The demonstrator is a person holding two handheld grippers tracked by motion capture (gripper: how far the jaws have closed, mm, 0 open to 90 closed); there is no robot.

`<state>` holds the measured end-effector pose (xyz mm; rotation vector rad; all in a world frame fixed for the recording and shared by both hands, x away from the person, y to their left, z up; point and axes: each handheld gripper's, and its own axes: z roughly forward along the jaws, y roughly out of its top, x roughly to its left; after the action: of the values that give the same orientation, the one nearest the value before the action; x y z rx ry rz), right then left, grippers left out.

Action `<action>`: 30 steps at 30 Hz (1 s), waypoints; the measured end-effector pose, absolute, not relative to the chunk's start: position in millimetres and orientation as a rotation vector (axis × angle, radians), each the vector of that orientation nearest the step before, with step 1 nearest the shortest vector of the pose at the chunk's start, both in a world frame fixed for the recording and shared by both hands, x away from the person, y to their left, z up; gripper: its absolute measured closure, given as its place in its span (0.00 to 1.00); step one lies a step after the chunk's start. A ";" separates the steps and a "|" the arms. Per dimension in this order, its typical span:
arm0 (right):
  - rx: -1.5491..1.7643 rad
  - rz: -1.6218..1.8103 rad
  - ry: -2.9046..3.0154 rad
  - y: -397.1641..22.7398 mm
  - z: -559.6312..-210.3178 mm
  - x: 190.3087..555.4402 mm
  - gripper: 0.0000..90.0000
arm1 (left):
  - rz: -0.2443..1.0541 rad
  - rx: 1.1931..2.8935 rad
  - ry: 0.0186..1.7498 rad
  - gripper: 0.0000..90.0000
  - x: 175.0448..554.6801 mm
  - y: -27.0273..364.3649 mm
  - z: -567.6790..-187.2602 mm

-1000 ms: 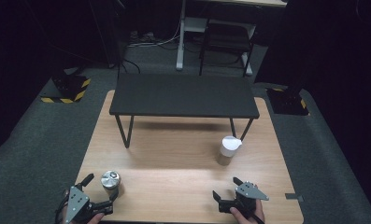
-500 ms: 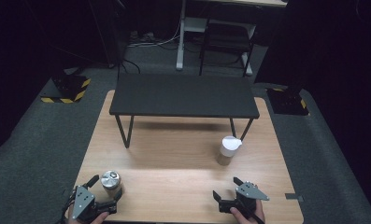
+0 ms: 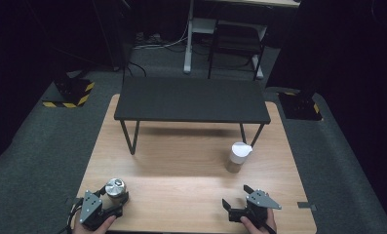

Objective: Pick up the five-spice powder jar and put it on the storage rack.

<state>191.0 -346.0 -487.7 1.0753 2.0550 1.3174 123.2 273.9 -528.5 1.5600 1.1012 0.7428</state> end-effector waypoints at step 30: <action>1.074 1.321 2.051 -346.6 -488.2 190.7 0.00 | 0.752 1.531 1.058 0.34 117.1 272.1 -521.2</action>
<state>190.7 -346.6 -488.2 1.0738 2.0510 1.3210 117.1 272.1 -521.2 1.5306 1.0582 0.7518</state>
